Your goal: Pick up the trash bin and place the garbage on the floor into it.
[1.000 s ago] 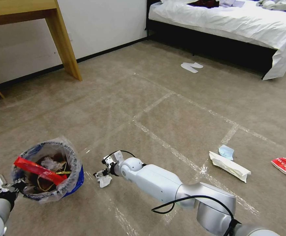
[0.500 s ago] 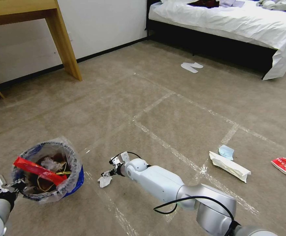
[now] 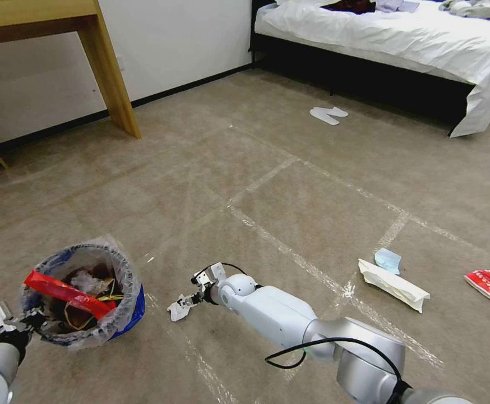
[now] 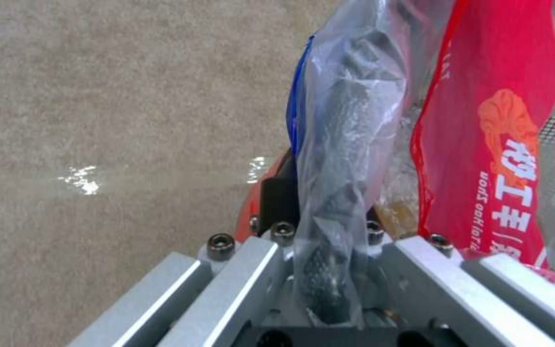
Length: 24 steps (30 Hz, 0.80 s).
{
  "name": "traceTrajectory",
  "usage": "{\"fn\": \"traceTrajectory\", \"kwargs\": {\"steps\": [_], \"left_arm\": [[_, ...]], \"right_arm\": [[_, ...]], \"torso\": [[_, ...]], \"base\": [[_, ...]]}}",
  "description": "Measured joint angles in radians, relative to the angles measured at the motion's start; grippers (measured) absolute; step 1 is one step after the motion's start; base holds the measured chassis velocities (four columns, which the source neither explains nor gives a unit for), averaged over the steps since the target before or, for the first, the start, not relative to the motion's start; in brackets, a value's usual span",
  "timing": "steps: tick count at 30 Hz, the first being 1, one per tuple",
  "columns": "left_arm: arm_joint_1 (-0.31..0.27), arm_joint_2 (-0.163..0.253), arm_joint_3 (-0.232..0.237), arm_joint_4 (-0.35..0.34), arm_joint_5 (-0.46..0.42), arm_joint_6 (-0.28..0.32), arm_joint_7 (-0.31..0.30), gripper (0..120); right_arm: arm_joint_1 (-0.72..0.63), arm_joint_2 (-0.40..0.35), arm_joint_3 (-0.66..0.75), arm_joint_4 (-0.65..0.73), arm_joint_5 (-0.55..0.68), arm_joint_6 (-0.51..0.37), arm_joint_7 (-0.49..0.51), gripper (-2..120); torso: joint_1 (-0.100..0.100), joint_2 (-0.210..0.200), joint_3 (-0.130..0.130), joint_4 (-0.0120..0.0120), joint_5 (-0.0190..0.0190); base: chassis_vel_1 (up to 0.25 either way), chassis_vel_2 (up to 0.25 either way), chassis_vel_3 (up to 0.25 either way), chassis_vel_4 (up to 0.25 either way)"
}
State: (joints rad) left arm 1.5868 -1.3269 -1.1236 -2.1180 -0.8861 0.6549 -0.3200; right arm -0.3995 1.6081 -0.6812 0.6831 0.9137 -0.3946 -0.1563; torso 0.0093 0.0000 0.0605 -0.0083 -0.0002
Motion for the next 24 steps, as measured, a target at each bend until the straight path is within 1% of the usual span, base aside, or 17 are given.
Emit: {"fn": "traceTrajectory", "kwargs": {"steps": [7,11,17,24], "left_arm": [[-0.001,-0.006,0.002,-0.001,0.003,0.001,0.000,0],[0.000,-0.013,0.006,-0.007,0.008,0.001,0.001,0],[0.001,-0.017,0.008,-0.012,0.011,0.002,0.001,0],[0.010,-0.044,0.013,-0.029,0.031,0.002,0.006,0]], "right_arm": [[-0.008,0.000,-0.006,-0.004,-0.010,0.006,-0.004,97],[-0.010,0.000,0.001,-0.021,-0.050,0.017,-0.021,97],[-0.011,0.000,0.005,-0.027,-0.070,0.022,-0.027,97],[-0.013,0.000,0.013,-0.037,-0.106,0.040,-0.038,97]], "torso": [[0.000,0.000,0.000,0.0001,0.0001],[0.000,0.000,0.000,0.0000,0.0000],[0.000,0.000,0.000,0.0000,0.0001],[0.000,0.000,0.000,0.0000,0.0001]], "base": [[0.000,0.000,0.000,0.000],[0.000,0.000,0.000,0.000],[0.000,0.000,0.000,0.000],[0.000,0.000,0.000,0.000]]}}
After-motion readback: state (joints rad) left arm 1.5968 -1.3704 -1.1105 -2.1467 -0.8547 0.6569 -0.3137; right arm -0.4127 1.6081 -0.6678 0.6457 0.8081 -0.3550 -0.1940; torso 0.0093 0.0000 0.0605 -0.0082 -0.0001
